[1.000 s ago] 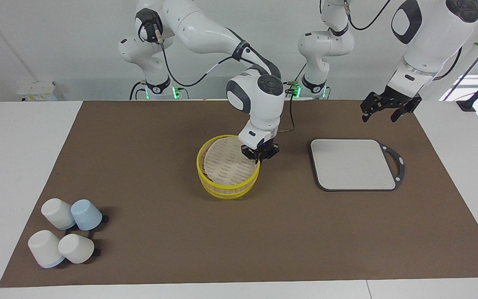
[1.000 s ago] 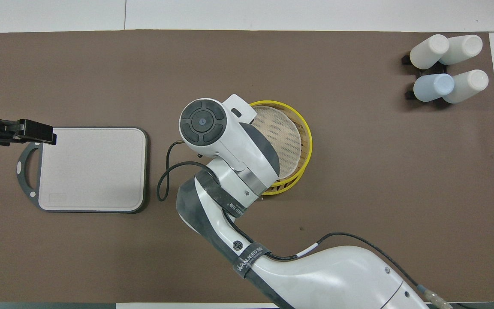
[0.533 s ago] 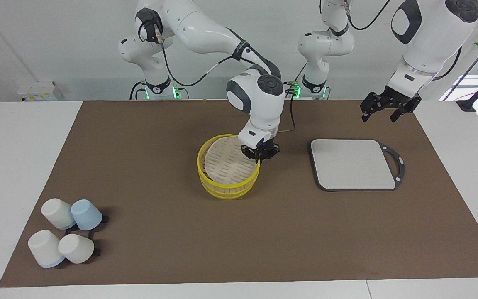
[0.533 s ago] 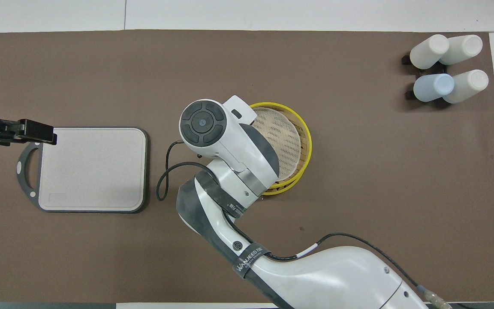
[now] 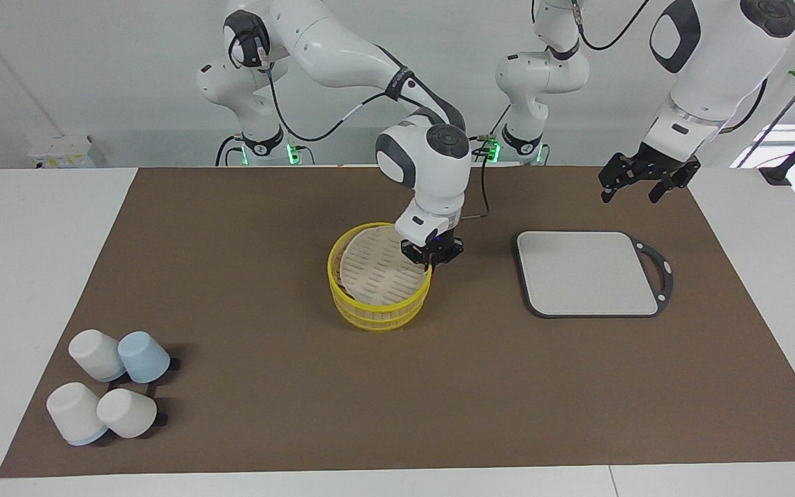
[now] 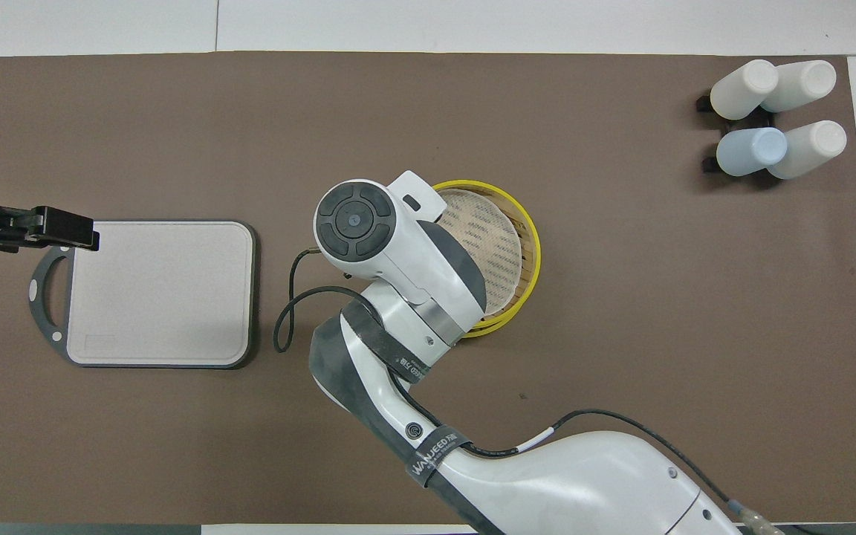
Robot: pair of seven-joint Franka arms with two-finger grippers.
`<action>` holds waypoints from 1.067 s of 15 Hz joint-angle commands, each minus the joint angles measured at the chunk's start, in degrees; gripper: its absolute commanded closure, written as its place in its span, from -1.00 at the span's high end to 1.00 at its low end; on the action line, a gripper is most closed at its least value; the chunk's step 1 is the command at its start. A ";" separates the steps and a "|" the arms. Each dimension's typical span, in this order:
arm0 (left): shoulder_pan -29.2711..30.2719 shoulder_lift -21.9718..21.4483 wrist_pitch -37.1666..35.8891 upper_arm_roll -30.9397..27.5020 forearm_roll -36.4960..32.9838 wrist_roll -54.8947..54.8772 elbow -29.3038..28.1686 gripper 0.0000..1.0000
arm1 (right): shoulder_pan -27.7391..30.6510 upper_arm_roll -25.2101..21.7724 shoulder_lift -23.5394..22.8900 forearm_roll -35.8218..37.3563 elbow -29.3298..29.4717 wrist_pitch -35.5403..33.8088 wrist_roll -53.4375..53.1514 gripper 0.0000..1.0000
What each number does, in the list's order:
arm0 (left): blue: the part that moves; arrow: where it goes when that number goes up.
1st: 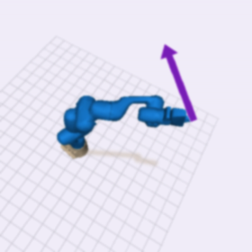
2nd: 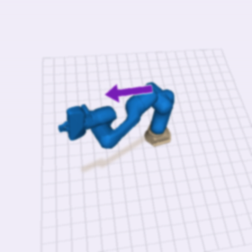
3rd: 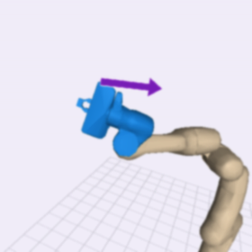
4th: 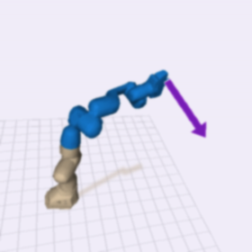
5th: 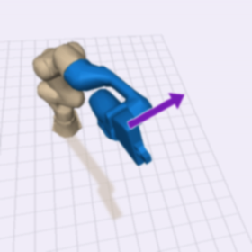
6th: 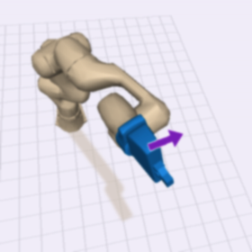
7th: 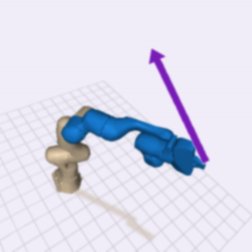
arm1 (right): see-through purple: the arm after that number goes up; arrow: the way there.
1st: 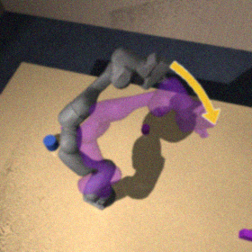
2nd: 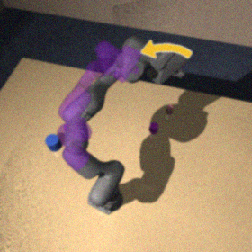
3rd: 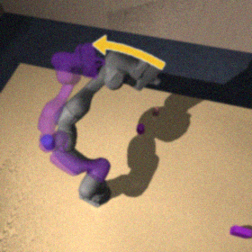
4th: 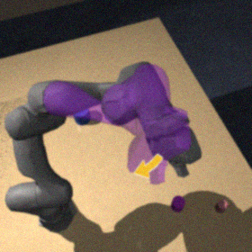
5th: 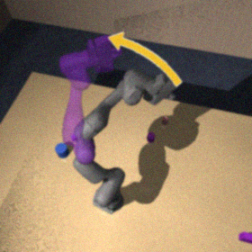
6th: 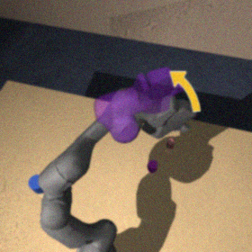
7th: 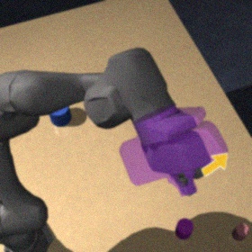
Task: Place bun in steamer
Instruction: 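Hold the lid seated on the steamer with the right gripper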
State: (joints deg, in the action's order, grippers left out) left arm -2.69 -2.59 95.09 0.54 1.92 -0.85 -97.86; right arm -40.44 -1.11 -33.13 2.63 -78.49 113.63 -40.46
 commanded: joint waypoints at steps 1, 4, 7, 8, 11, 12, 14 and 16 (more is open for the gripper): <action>0.32 -1.19 -0.52 0.16 1.06 -0.47 -0.75 1.00 | -0.17 0.06 2.02 -0.44 -2.81 1.42 -1.73 -1.00; 0.32 -1.19 -0.52 0.16 1.06 -0.47 -0.75 1.00 | -0.17 0.06 2.02 -0.52 -2.81 1.42 -1.82 -1.00; 0.32 -1.19 -0.43 0.16 1.06 -0.47 -0.75 1.00 | -0.17 0.06 2.11 -0.44 -2.81 1.16 -1.91 -1.00; 0.32 -1.19 -0.43 0.16 1.06 -0.47 -0.75 1.00 | -0.17 0.15 2.11 -0.52 -2.81 1.07 -1.91 -1.00; 0.32 -1.19 -0.43 0.16 1.06 -0.47 -0.75 1.00 | -0.17 0.15 2.11 -0.52 -2.90 0.80 -1.91 -1.00; 0.32 -1.19 -0.43 0.16 1.06 -0.47 -0.75 1.00 | -0.17 0.15 2.11 -0.52 -2.90 0.80 -1.99 -1.00; 0.32 -1.11 -0.52 0.16 1.06 -0.47 -0.75 1.00 | -0.08 0.15 2.20 -0.52 -2.90 0.80 -4.00 -1.00; 0.32 -1.19 -0.52 0.16 1.06 -0.47 -0.75 1.00 | -0.08 0.15 2.28 -0.52 -3.33 0.72 -3.84 -1.00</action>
State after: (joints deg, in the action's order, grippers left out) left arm -2.69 -2.59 95.09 0.55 1.93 -0.85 -97.86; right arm -40.62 -1.11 -32.84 2.63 -79.10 113.63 -42.78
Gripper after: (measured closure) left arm 0.000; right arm 0.912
